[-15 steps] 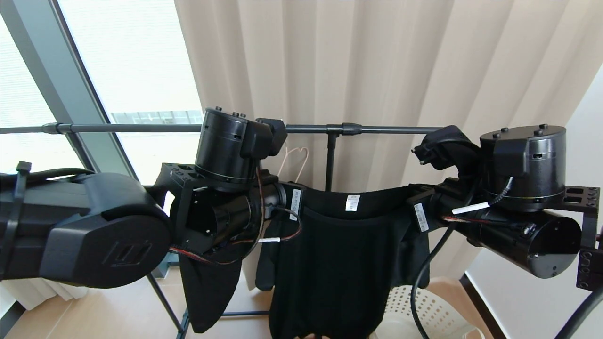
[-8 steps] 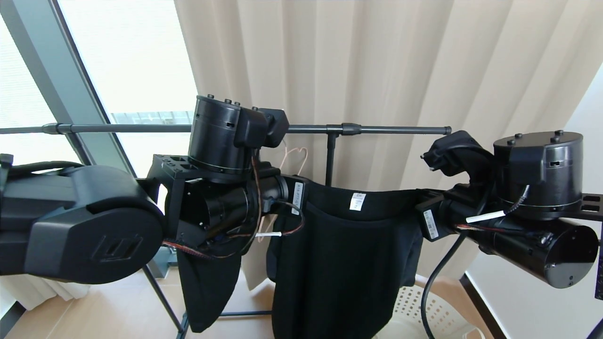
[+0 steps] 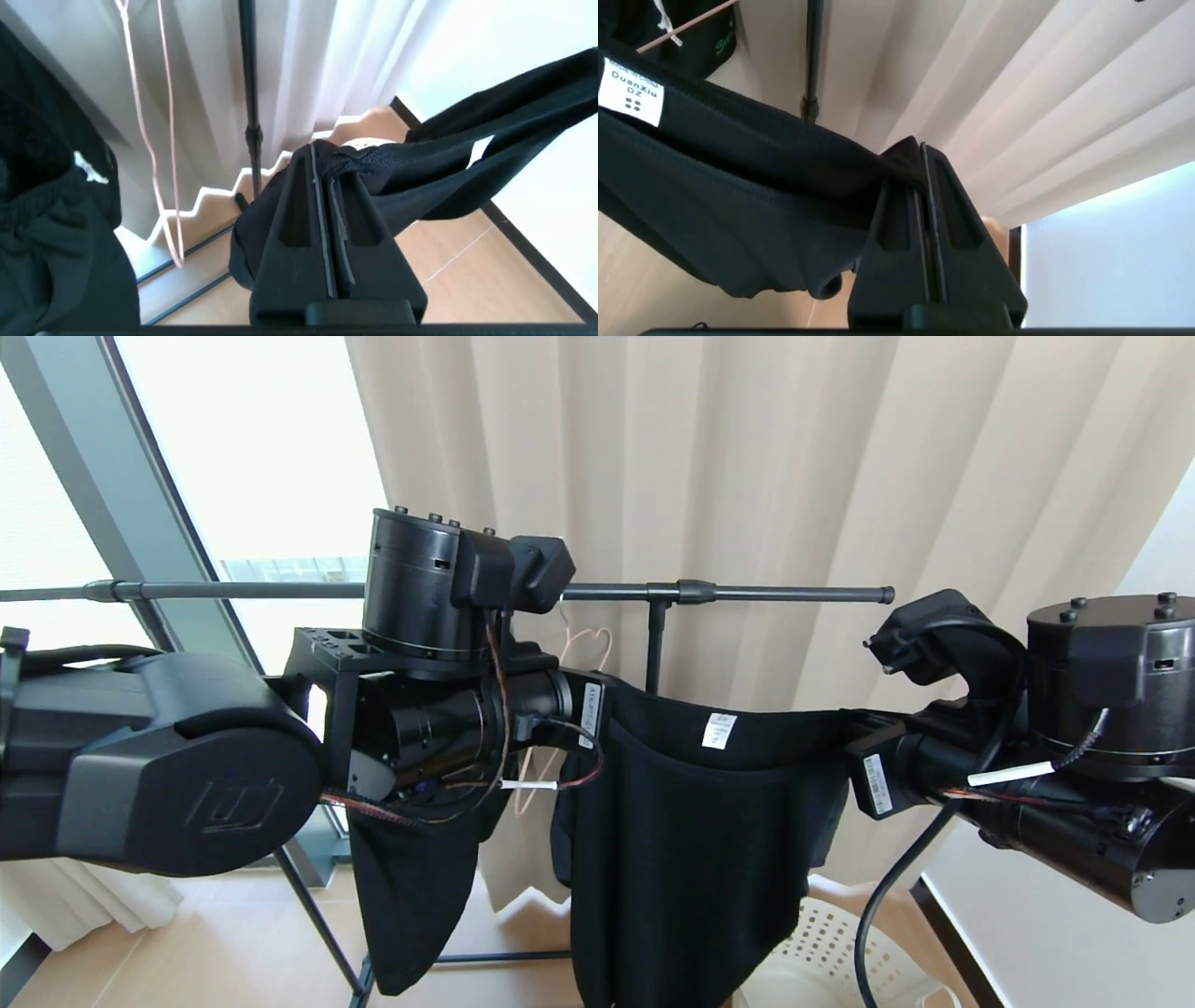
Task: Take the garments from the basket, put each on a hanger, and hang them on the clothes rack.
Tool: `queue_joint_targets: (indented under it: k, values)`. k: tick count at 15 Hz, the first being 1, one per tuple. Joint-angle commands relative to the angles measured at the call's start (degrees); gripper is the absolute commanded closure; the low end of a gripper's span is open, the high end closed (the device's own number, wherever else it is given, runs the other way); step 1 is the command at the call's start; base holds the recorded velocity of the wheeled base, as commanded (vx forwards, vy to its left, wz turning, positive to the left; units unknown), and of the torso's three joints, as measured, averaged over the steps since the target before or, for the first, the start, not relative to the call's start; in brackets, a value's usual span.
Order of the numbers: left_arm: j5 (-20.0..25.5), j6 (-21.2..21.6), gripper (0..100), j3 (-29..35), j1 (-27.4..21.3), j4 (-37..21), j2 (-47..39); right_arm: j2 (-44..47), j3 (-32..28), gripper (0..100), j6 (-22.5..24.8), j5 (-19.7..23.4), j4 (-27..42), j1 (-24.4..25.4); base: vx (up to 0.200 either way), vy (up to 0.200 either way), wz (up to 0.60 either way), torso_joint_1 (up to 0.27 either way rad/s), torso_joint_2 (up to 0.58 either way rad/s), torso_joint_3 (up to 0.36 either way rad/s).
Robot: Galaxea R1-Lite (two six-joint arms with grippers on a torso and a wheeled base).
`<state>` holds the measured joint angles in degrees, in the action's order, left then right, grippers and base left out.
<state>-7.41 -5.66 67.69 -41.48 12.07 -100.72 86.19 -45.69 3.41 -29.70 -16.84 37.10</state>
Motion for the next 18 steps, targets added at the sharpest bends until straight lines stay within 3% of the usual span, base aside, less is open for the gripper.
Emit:
queue_joint_targets:
  k: [1,5,9,13,15,18]
  values:
    - [0.12,1.53,100,0.86,0.7,0.06,-1.41,-0.58,0.16,100,-0.07,-0.01,0.22,-0.01,0.0,0.0,0.0,0.0,0.0,0.0]
    - [1.79,1.97,100,1.56,2.64,2.43,-3.61,-2.16,2.89,100,0.01,-0.01,0.4,-0.09,0.0,0.0,0.0,0.0,0.0,0.0]
    - [7.41,1.79,100,4.73,4.22,3.05,-4.31,-2.43,4.12,100,0.01,-0.01,0.4,0.26,0.0,0.0,0.0,0.0,0.0,0.0]
    - [7.76,1.79,100,9.12,4.39,3.14,-7.21,-6.82,8.16,100,0.1,4.12,0.49,0.26,0.0,0.0,0.0,0.0,0.0,0.0]
    - [7.76,1.88,100,11.14,4.22,3.14,-8.79,-7.96,9.22,100,-0.07,4.21,0.49,3.6,0.0,0.0,0.0,0.0,0.0,0.0]
    - [13.21,1.79,100,13.34,4.13,3.14,-10.2,-9.28,10.45,100,-0.25,6.32,0.4,7.55,0.0,0.0,0.0,0.0,0.0,0.0]
